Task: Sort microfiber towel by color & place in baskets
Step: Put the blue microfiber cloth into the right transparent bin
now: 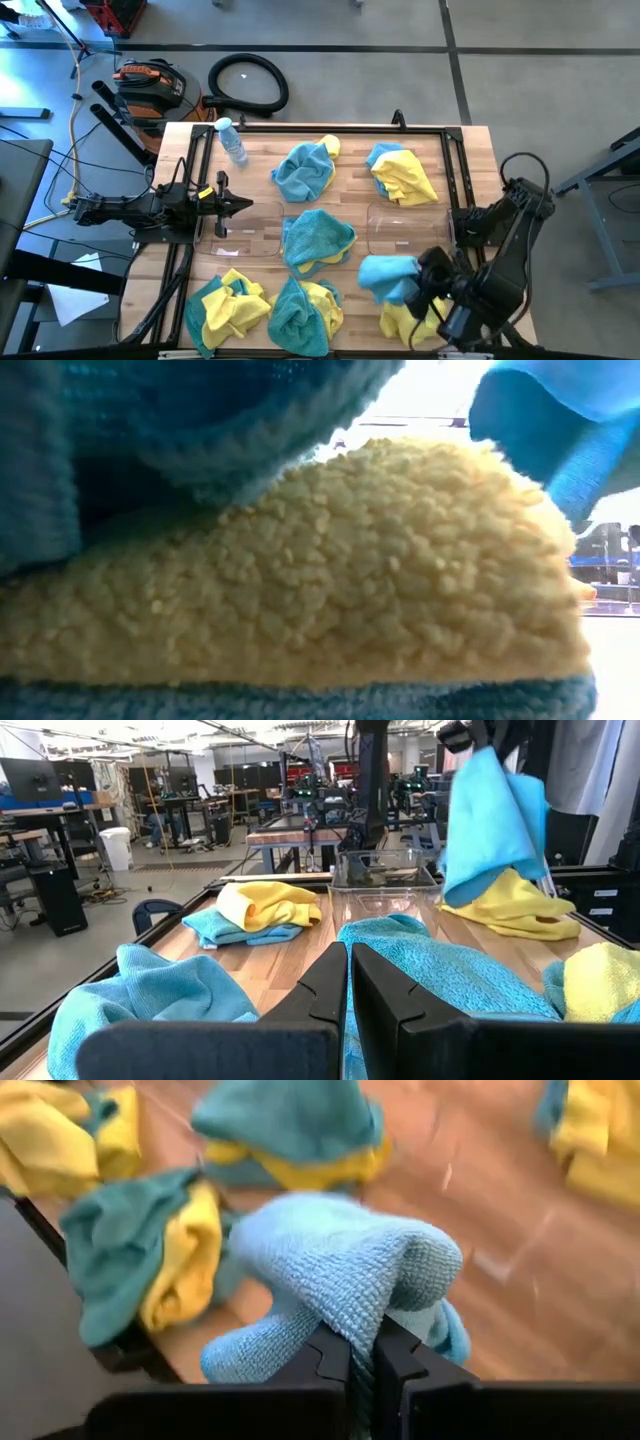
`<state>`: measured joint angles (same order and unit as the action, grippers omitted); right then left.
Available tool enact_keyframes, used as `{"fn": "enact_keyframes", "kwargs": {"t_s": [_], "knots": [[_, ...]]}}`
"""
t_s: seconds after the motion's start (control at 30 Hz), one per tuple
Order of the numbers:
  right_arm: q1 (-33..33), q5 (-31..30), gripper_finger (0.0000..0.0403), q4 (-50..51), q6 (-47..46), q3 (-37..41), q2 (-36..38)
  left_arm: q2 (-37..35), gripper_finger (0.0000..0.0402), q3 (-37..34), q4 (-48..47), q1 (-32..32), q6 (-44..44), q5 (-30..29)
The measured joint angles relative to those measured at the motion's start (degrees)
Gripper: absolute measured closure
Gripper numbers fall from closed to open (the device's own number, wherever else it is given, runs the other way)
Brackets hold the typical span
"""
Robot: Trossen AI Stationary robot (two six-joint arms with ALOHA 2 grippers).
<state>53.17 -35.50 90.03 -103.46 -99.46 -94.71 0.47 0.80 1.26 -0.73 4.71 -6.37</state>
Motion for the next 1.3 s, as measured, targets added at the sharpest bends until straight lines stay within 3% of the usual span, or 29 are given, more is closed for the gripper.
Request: {"fn": "enact_keyframes", "kwargs": {"t_s": [0.27, 0.63, 1.03, 1.3], "knots": [[-8.79, -3.76, 0.0402, -0.01, 14.24, 0.0, 4.76, 0.0, 0.0394, -0.01, 0.0, 0.0, 0.0, 0.0], [-20.93, 8.35, 0.0403, -0.16, 28.03, 1.45, 7.54, 0.0, 0.0394, 0.0, 0.0, -0.01, 0.0, 0.01], [-27.17, 17.51, 0.0403, 0.01, 22.27, 22.98, 22.93, 0.0, 0.0394, -0.01, 0.01, -0.01, 0.0, 0.0], [-28.17, 24.21, 0.0403, 0.06, 16.42, 31.09, 31.85, 0.0, 0.0394, 0.0, 0.02, 0.0, 0.0, 0.0]]}}
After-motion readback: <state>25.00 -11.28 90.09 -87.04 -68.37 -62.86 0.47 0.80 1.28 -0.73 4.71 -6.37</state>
